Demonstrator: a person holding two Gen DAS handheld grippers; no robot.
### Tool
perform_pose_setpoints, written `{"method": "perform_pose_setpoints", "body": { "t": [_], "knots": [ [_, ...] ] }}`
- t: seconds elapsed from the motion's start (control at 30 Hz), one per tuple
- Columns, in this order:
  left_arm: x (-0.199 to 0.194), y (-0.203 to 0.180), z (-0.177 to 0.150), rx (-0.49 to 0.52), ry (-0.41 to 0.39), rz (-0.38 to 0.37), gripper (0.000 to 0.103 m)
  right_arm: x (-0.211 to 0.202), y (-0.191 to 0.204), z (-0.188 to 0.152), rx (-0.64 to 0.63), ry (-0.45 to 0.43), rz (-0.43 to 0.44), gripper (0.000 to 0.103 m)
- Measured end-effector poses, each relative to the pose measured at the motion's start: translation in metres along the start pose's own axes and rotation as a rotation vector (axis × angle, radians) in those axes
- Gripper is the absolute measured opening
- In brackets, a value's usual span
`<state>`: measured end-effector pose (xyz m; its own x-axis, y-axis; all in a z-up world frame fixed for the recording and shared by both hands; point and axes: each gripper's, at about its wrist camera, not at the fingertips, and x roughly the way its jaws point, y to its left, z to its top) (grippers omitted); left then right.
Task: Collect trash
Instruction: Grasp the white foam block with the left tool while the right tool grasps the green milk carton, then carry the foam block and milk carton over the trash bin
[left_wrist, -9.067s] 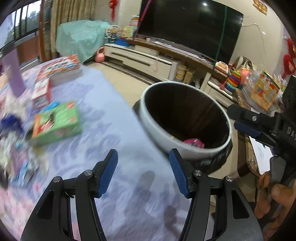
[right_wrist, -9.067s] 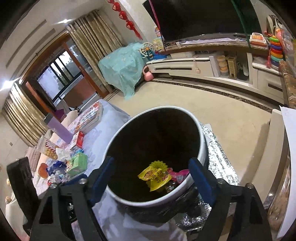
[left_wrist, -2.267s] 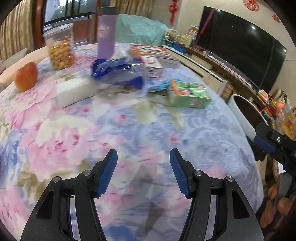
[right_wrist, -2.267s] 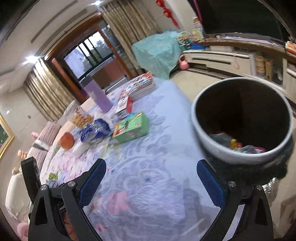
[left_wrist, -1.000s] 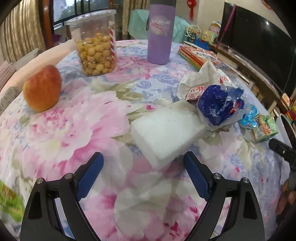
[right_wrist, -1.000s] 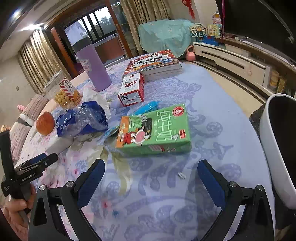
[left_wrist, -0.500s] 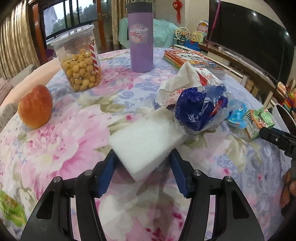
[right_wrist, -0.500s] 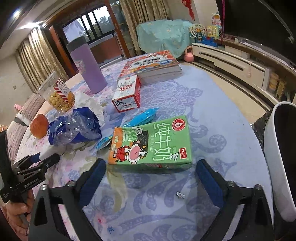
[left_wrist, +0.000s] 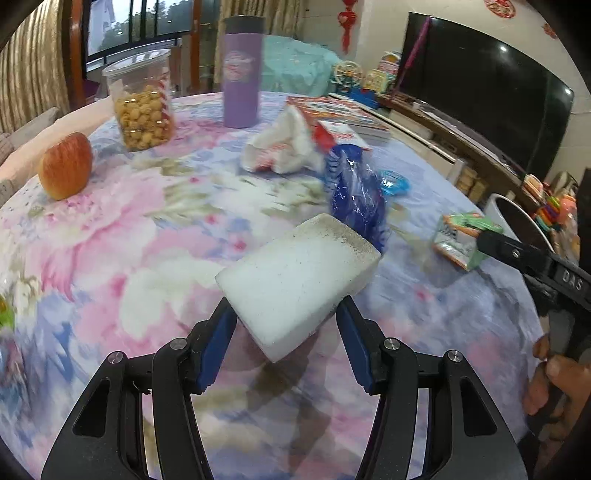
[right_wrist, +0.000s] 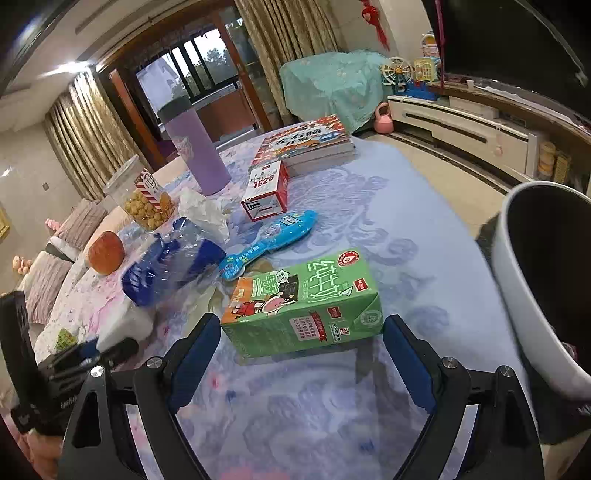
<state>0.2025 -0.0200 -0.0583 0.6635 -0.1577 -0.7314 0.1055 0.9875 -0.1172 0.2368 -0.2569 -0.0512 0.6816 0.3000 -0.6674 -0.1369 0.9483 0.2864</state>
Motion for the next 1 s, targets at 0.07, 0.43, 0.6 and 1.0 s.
{"method": "perform_pose_setpoints", "body": {
  "t": [0.07,0.43,0.6,1.0],
  "knots": [
    [-0.002,-0.009,-0.004,0.003,0.005,-0.021,0.056,-0.009,-0.001,-0.003,0.000,-0.007,0.001,0.090],
    [-0.012,-0.017,-0.013,-0.005,0.006,-0.024,0.056,-0.011,-0.011,-0.019,-0.004,0.076,0.018,0.093],
    [-0.016,-0.019,-0.013,0.003,0.001,-0.031,0.056,-0.002,-0.006,-0.022,-0.045,0.095,-0.019,0.097],
    [-0.021,-0.053,-0.006,0.044,-0.018,-0.082,0.056,-0.033,-0.015,-0.018,-0.057,0.017,-0.033,0.089]
  ]
}}
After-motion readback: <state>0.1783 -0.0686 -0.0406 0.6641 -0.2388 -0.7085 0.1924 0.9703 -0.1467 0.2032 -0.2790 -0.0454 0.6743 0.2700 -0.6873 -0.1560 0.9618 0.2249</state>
